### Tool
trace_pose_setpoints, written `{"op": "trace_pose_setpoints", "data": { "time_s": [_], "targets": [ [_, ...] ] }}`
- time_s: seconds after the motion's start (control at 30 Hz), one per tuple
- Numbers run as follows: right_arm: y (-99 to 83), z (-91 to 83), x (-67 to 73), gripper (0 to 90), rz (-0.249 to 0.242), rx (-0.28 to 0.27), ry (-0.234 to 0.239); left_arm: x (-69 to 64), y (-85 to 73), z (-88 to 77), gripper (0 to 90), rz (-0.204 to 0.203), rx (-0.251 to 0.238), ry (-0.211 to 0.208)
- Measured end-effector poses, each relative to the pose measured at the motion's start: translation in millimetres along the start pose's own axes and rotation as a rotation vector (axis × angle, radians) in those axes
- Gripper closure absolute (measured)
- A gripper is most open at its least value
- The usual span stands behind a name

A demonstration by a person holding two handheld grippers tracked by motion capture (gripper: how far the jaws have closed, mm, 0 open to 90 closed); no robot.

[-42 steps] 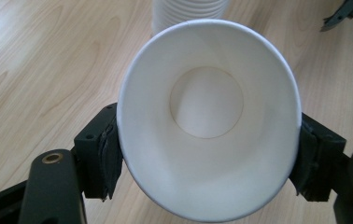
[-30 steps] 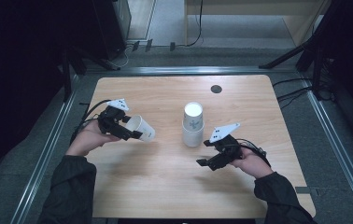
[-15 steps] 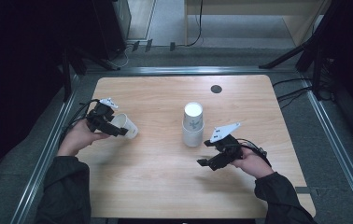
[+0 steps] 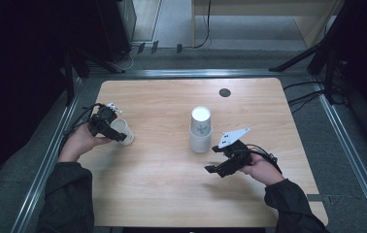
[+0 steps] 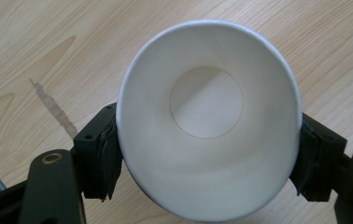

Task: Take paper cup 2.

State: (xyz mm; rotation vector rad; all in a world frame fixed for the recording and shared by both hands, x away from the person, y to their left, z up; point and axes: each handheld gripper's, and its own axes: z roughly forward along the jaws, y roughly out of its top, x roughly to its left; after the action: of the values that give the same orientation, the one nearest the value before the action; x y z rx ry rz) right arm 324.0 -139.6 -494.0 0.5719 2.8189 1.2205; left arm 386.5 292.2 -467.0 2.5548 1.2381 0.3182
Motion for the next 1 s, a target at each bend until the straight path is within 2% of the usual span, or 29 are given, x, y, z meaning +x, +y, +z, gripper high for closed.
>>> {"op": "trace_pose_setpoints", "data": {
  "time_s": [0.27,0.4,0.43,0.57,0.9,1.0],
  "targets": [
    [0.1,-0.3,-0.1,21.0,0.003,-0.006,-0.002,-4.5,5.9,3.1,21.6,0.010,0.005,0.002],
    [0.0,-0.5,-0.2,21.0,0.003,-0.006,-0.004,-5.4,7.3,4.2,20.0,0.003,-0.002,-0.016],
    [-0.1,-0.6,-0.4,21.0,0.003,-0.006,-0.004,-5.6,7.8,4.9,19.4,0.002,-0.004,-0.035],
    [-0.1,-1.1,-1.0,21.0,0.000,-0.005,-0.005,-7.4,9.1,5.0,17.0,0.015,-0.008,-0.040],
    [-0.3,-2.6,-1.2,20.8,-0.003,-0.004,-0.009,-6.8,8.5,2.4,12.9,-0.005,-0.020,-0.077],
    [-0.2,-4.0,-1.5,20.8,-0.003,-0.011,-0.009,-5.8,7.4,-2.9,12.9,-0.018,-0.044,-0.088]
  ]
}}
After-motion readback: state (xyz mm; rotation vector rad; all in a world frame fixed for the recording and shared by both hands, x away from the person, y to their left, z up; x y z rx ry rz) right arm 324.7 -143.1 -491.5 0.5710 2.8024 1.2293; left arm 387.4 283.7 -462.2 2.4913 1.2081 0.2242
